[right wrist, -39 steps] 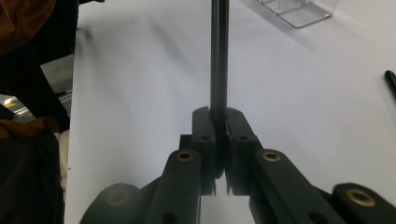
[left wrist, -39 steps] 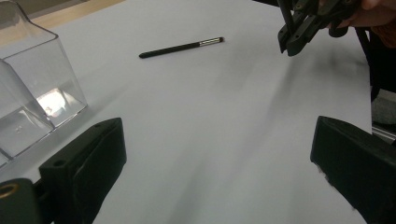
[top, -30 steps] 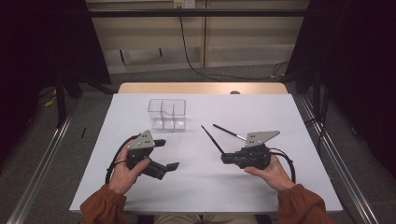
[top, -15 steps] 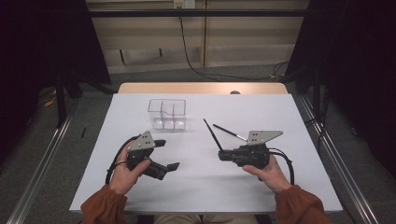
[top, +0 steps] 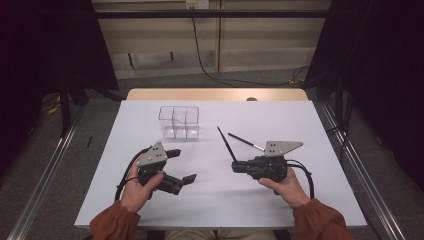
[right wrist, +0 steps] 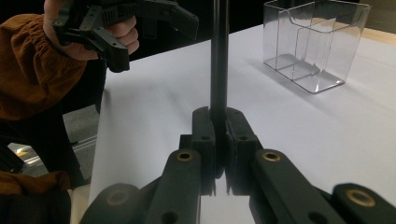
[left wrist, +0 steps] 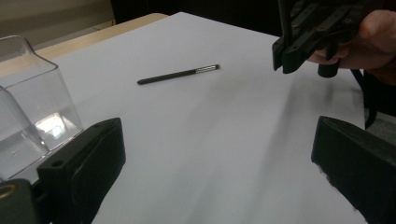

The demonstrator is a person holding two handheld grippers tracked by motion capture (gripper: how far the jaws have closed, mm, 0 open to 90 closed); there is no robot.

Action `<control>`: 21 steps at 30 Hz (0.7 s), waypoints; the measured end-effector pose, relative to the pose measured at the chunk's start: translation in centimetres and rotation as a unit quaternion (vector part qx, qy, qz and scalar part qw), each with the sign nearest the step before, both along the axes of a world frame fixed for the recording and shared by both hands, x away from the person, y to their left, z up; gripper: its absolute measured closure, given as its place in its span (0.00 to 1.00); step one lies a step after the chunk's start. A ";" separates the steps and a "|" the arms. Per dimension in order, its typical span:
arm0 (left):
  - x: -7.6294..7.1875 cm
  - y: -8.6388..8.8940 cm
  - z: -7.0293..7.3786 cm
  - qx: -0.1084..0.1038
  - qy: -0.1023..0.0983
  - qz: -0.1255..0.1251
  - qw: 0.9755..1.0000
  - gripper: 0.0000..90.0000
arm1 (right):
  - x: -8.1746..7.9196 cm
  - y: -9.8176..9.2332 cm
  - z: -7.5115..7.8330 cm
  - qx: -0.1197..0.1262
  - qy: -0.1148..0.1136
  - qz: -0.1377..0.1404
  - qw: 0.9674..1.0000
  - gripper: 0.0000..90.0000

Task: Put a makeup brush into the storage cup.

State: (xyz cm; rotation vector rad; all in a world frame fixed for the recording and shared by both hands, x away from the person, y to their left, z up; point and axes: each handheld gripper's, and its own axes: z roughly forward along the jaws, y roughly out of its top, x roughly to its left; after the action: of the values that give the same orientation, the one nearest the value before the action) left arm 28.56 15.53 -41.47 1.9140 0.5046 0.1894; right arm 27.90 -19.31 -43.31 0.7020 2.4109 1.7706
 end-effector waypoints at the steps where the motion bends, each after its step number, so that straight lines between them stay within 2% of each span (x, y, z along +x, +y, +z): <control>1: 0.0 -0.1 0.0 -0.007 -0.001 0.000 1.000 0.03 | 0.0 0.0 0.0 0.001 0.000 0.002 1.000 0.93; 3: -0.1 -0.5 0.1 -0.013 -0.007 0.003 1.000 0.03 | 0.0 0.1 0.0 0.002 -0.001 0.002 1.000 0.93; 5: -0.1 -0.9 0.3 -0.032 -0.001 0.002 0.999 0.03 | 0.0 0.2 -0.1 0.003 -0.002 0.003 1.000 0.93; 9: 0.0 -1.3 0.7 -0.045 -0.008 0.008 0.999 0.03 | 0.1 0.3 -0.3 0.004 0.000 0.005 1.000 0.93; 13: -0.1 -1.8 0.8 -0.051 -0.006 0.004 0.999 0.03 | 0.1 0.4 -0.3 0.004 -0.001 0.006 1.000 0.93; 16: -0.2 -2.3 0.8 -0.044 -0.013 -0.005 0.999 0.03 | 0.1 0.3 -0.3 0.004 -0.002 0.006 1.000 0.93; 21: -0.4 -2.9 1.0 -0.046 -0.016 -0.013 0.999 0.04 | 0.0 0.4 -0.3 0.002 -0.002 0.008 1.000 0.93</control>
State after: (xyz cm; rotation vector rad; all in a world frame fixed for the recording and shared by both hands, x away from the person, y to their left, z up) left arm 28.17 12.62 -40.51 1.8232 0.4580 0.1771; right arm 27.93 -18.90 -43.65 0.6807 2.4178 1.7829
